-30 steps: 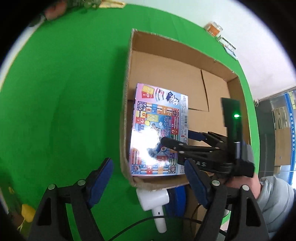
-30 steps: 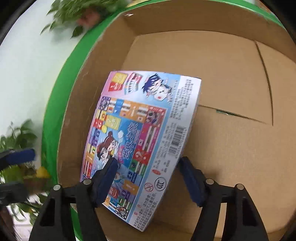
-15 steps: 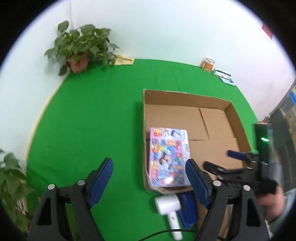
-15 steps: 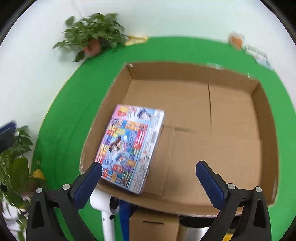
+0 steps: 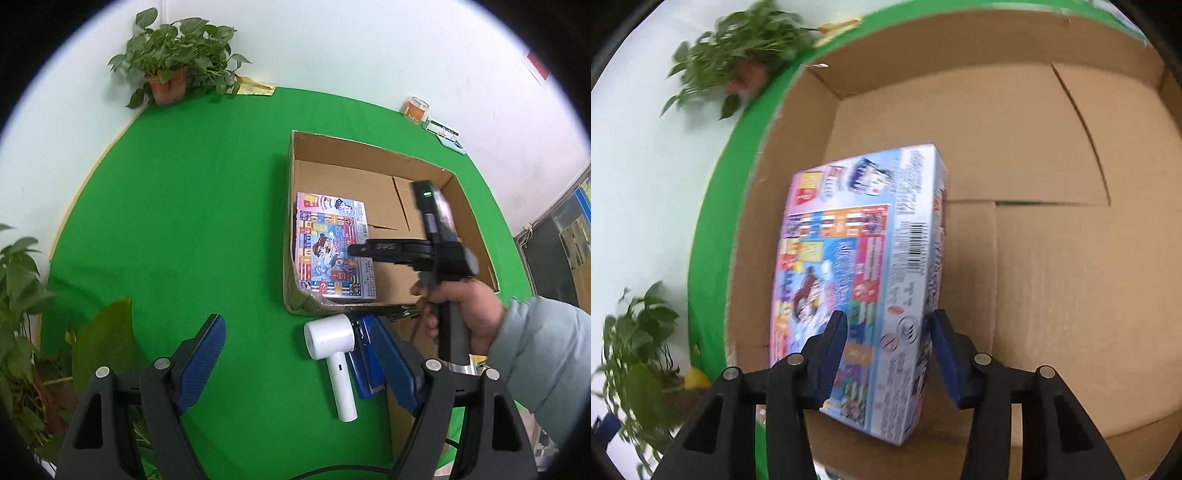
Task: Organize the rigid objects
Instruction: 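Grasp the long brown cardboard box with the right gripper and lift it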
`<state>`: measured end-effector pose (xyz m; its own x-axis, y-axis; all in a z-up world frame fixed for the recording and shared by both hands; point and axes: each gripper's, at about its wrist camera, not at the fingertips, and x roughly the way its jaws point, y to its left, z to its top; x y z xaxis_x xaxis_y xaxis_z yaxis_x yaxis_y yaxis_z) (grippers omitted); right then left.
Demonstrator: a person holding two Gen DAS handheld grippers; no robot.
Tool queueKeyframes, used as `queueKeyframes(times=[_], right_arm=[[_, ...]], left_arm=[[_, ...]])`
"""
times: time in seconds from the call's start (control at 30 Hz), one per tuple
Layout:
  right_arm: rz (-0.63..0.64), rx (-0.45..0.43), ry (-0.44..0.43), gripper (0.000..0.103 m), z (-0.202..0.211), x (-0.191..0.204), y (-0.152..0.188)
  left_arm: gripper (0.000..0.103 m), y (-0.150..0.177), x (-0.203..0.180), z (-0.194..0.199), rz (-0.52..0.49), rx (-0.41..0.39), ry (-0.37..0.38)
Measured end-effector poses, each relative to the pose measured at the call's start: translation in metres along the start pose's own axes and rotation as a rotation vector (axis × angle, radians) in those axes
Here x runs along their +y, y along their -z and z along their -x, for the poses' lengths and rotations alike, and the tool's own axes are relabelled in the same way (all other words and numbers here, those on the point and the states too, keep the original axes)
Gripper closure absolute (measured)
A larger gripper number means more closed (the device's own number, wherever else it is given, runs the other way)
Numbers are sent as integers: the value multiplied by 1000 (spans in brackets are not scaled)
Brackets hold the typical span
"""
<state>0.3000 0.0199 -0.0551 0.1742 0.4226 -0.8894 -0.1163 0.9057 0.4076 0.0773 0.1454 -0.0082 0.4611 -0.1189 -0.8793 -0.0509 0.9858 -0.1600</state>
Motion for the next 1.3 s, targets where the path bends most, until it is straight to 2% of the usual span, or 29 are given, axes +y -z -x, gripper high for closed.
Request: queueKeyframes(times=[0.03, 0.1, 0.13, 0.17, 0.23, 0.33, 0.4, 0.5, 0.6, 0.73, 0.77, 0.8, 0.83, 1.0, 1.17, 1.3], right_arm=[[18, -42, 13, 54, 16, 4, 5], [82, -154, 75, 30, 57, 14, 26], [102, -195, 106, 6, 76, 18, 38], [123, -247, 150, 1, 98, 23, 57], [157, -292, 192, 1, 130, 29, 93], [201, -287, 260, 1, 164, 39, 160], [198, -238, 278, 1, 173, 37, 203], [178, -95, 274, 1, 163, 33, 256], [157, -3, 284, 1, 143, 22, 284], [166, 71, 392, 1, 115, 8, 303], [156, 88, 396, 6, 110, 4, 306], [141, 103, 377, 10, 105, -1, 309], [128, 114, 348, 22, 102, -5, 314], [101, 98, 257, 22, 121, -15, 349], [32, 123, 139, 22, 146, -33, 390], [-31, 139, 20, 22, 161, -41, 406]], left_arm=[[23, 2, 2, -1, 8, -3, 9], [23, 6, 4, -3, 17, -5, 26], [23, 7, 4, -6, 19, -1, 36], [23, 9, 3, -10, 18, 7, 49], [23, 14, 0, -20, 11, 33, 76], [23, 28, -7, -42, 3, 112, 127], [23, 38, -10, -57, 18, 175, 177], [23, 57, -17, -79, 56, 278, 252], [23, 74, -31, -90, 45, 326, 276], [23, 90, -51, -94, 20, 359, 266], [23, 94, -55, -95, 22, 366, 267], [23, 99, -60, -94, 29, 373, 270], [23, 104, -64, -94, 34, 379, 275], [23, 132, -84, -92, 37, 411, 269], [23, 166, -105, -110, 52, 489, 380], [22, 192, -122, -134, 65, 554, 412]])
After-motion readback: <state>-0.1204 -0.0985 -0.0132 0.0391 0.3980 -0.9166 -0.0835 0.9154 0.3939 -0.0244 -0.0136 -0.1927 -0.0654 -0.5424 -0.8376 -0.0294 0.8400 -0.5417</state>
